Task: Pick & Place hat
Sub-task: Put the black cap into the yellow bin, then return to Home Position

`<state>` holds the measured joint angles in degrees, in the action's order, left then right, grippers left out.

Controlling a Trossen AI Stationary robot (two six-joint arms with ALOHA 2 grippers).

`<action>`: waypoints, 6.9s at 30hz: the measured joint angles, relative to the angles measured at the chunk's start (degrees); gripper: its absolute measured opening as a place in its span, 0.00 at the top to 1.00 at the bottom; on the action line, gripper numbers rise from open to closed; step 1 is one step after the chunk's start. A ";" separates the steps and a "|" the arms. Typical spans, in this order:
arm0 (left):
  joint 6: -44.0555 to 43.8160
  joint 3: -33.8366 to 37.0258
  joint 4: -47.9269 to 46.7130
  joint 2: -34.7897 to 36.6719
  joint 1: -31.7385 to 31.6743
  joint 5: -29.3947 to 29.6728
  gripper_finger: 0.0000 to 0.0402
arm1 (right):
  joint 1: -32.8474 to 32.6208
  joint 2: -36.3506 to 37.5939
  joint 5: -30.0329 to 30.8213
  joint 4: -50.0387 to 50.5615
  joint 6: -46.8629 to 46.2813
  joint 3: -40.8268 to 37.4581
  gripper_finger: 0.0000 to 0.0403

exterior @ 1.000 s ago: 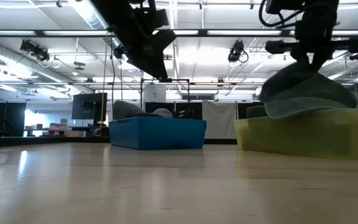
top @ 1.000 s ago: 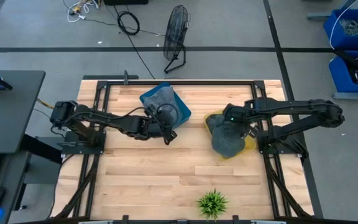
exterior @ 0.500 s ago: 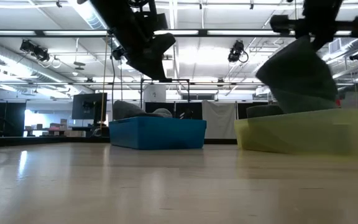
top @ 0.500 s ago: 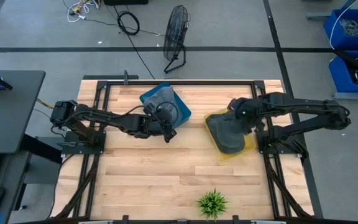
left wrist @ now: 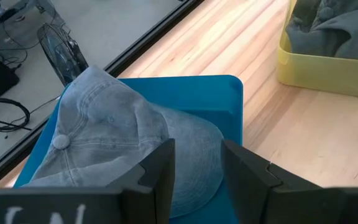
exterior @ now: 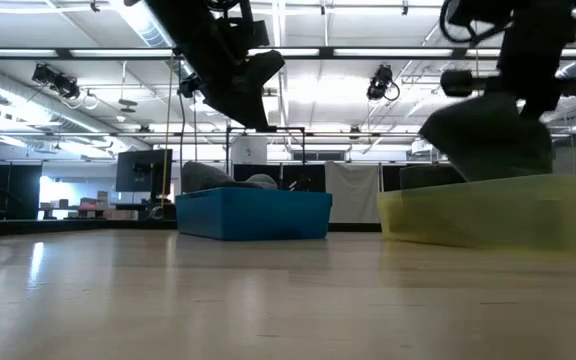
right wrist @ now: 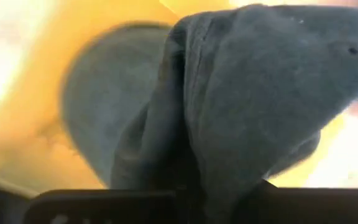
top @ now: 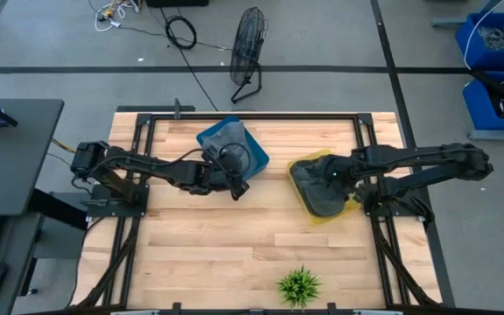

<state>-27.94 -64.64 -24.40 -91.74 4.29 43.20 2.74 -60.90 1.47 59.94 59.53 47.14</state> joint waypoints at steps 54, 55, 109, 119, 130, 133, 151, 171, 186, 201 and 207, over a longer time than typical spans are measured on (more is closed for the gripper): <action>1.62 0.00 -1.13 0.00 0.00 0.00 0.67 | -2.97 -0.31 1.67 2.44 -62.32 8.21 0.63; 1.62 0.00 -1.09 0.00 0.00 0.00 0.67 | -2.95 -0.31 2.30 2.75 -62.23 8.21 0.61; 4.61 0.45 -3.53 -0.17 -2.91 -0.02 0.67 | 1.00 -26.32 3.42 -10.62 -51.27 1.18 0.64; 4.59 0.44 -4.00 -0.17 -2.91 -0.02 0.67 | 1.74 -27.77 0.19 -9.70 -49.26 1.98 0.64; 6.11 0.46 -9.52 2.36 -2.89 2.32 0.67 | 0.62 -22.55 6.44 17.06 -48.73 23.27 0.64; 5.54 0.46 -14.31 5.29 -2.89 5.03 0.67 | 0.62 -18.69 7.58 19.65 -48.91 27.46 0.64; -15.51 4.56 -40.62 28.69 7.24 15.10 0.67 | 0.66 19.96 -3.49 -24.57 -54.60 -0.02 0.64; 6.69 39.39 14.96 65.64 4.64 -10.59 0.67 | 0.68 42.78 -3.49 -47.97 -55.95 -25.19 0.64; 10.99 52.76 24.38 69.79 -4.10 -10.21 0.67 | 0.74 47.28 -4.53 -64.60 -57.57 -40.16 0.64; 16.58 59.49 37.52 73.07 -6.34 -10.23 0.67 | 0.83 47.30 -3.49 -67.55 -57.26 -44.77 0.64; 17.38 59.49 37.46 73.05 -6.34 -10.23 0.67 | 0.83 47.35 -2.97 -71.30 -56.89 -46.35 0.64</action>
<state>-10.57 -5.15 13.06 -18.70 -2.04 32.97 3.57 -13.55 -1.50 -11.36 2.64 0.80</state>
